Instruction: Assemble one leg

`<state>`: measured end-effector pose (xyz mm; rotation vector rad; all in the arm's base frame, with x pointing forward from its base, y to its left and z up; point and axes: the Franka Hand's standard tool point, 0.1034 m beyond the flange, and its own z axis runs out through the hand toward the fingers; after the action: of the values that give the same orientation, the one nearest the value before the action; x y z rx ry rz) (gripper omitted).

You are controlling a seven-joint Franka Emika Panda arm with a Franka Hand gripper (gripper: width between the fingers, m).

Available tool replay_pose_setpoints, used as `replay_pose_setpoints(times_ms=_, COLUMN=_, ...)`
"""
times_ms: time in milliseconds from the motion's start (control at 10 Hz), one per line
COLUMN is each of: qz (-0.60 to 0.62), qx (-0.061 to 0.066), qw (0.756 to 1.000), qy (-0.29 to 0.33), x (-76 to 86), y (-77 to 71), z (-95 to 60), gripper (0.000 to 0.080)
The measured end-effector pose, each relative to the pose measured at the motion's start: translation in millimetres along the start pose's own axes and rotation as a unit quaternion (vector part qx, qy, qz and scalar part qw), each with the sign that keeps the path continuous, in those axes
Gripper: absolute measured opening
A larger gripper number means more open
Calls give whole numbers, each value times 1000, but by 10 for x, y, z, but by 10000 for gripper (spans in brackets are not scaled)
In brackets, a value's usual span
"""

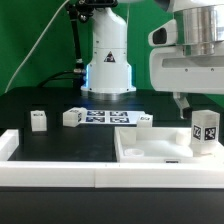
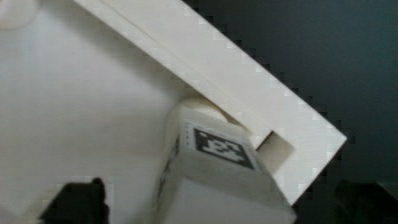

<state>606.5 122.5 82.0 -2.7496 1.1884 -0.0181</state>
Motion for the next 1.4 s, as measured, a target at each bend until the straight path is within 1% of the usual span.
replay_pose_setpoints(times_ms=100, qz=-78, qx=-5, qw=997, qy=3, x=2, y=-3, z=0, gripper=647)
replay_pose_setpoints(times_ms=300, qz=-199, qx=-20, qw=980, qy=8, x=-1, y=4, z=15, gripper=649)
replay_pose_setpoints(times_ms=400, qz=-281, qx=-32, qw=959, qy=13, x=-3, y=13, z=30, gripper=649)
replay_pose_setpoints(times_ms=600, qz=-369, qx=-45, qw=928, qy=19, x=-34, y=-8, z=36, gripper=649)
replay_pose_setpoints(times_ms=700, qz=-431, qx=-51, qw=901, qy=24, x=-39, y=-14, z=41, gripper=649)
replay_pose_setpoints(times_ms=800, qz=-449, qx=-49, qw=892, qy=25, x=-1, y=-1, z=37, gripper=649)
replay_pose_setpoints(times_ms=900, qz=-487, qx=-52, qw=871, qy=24, x=9, y=6, z=35, gripper=649)
replay_pose_setpoints(times_ms=1000, qz=-483, qx=-51, qw=874, qy=24, x=3, y=2, z=36, gripper=649)
replay_pose_setpoints(times_ms=1100, qz=-483, qx=-51, qw=874, qy=24, x=3, y=2, z=36, gripper=534)
replay_pose_setpoints(times_ms=1200, qz=-483, qx=-51, qw=874, qy=24, x=4, y=2, z=36, gripper=399)
replay_pose_setpoints(times_ms=1300, qz=-483, qx=-51, qw=874, qy=24, x=5, y=3, z=36, gripper=399)
replay_pose_setpoints(times_ms=1400, qz=-478, qx=-51, qw=877, qy=24, x=4, y=2, z=36, gripper=289)
